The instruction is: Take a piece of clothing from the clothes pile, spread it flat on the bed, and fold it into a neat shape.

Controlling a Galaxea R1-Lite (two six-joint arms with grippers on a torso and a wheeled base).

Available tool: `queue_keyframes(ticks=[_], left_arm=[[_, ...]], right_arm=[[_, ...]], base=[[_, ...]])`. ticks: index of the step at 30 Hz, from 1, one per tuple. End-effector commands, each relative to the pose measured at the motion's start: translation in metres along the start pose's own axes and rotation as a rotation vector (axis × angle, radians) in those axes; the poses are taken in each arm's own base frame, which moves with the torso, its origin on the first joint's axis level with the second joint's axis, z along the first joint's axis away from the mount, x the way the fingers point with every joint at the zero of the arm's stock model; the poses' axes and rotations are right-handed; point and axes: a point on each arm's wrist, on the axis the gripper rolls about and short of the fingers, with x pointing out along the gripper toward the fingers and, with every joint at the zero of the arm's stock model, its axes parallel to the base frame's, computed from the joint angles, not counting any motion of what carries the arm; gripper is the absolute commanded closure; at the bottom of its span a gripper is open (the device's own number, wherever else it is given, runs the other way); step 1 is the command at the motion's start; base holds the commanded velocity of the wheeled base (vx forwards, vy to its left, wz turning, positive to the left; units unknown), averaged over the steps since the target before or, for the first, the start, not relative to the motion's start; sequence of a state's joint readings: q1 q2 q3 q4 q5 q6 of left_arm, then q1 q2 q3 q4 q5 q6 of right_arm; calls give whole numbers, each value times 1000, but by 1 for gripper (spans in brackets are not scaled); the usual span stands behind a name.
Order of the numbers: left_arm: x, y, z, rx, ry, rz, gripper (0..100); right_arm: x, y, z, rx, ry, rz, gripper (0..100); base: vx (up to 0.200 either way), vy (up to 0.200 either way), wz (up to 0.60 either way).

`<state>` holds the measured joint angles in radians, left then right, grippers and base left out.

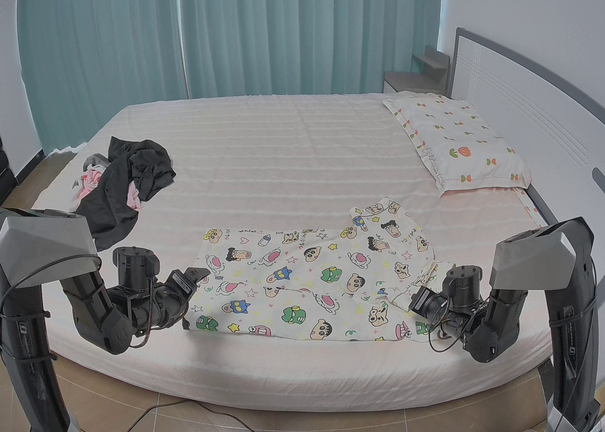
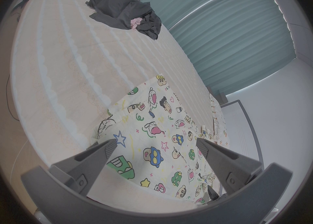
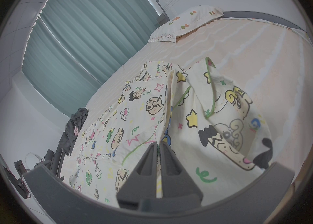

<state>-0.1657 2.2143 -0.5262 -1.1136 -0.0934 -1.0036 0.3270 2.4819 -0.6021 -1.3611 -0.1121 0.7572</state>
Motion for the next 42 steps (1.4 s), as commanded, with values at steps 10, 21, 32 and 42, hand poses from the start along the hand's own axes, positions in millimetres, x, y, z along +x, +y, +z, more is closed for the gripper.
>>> queue_keyframes(ticks=[10,21,32,42], left_arm=[[0,0,-1,3,2,1,0],[2,0,-4,9,7,6,0],[2,0,-4,9,7,6,0],[2,0,-4,10,7,6,0]], right_arm=[[-48,19,-5,-30,0,81,100],[-69,21,-20,-91,-11,57,100],[-83,25,-37,-170,13,36,100],[-89,30,-47,-198,39,52,100]], base=[[0,0,0],[0,0,0],[0,0,0],[0,0,0]])
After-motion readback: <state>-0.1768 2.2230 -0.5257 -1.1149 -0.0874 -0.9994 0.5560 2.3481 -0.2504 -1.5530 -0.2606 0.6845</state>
